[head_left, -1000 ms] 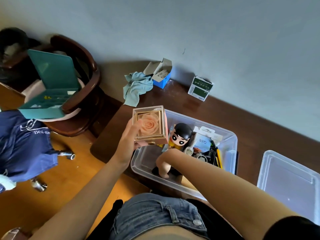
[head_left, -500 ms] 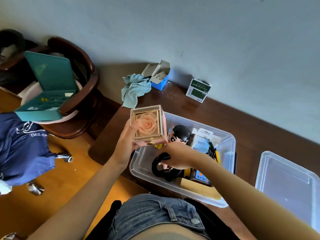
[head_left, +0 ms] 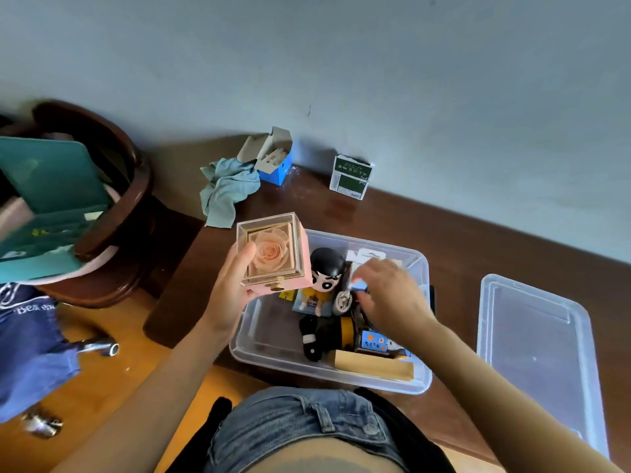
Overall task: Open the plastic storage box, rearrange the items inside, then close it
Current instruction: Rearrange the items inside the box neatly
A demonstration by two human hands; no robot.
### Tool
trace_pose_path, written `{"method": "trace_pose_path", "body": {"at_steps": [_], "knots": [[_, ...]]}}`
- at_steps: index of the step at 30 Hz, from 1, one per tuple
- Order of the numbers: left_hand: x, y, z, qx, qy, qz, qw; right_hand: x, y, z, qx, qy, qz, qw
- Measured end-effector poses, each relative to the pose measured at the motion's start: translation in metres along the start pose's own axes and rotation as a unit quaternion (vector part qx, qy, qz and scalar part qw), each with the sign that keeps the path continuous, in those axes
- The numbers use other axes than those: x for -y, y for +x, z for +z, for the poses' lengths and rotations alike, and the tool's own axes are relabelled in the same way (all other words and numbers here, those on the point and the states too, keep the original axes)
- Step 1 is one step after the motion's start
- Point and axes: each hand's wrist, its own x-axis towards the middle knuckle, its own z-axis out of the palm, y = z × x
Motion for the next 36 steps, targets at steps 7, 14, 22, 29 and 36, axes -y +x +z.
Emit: {"method": "trace_pose_path", "body": {"at_steps": [7,14,22,29,36], "knots": [[-0.001,-0.007,-0.005,-0.015,0.023,0.005,1.0,0.064,0.028,0.071,0.321,-0.111,-0.233,0.911],[-0.007,-0.015,-0.005,0.001,0.19,0.015,0.982,0.06,0.05,0.116,0.299,-0.336,-0.319,0.834],[-0.013,-0.015,-0.008,0.002,0.211,0.045,0.976,0.058,0.041,0.088,0.265,-0.132,-0.302,0.906],[-0.009,-0.015,-0.016,0.066,0.24,-0.009,0.969,0.011,0.01,0.028,0.173,0.131,-0.127,0.968],[0.013,-0.014,0.012,0.126,0.532,-0.068,0.834,-0.021,-0.011,0.014,0.062,0.235,0.025,0.97]]}}
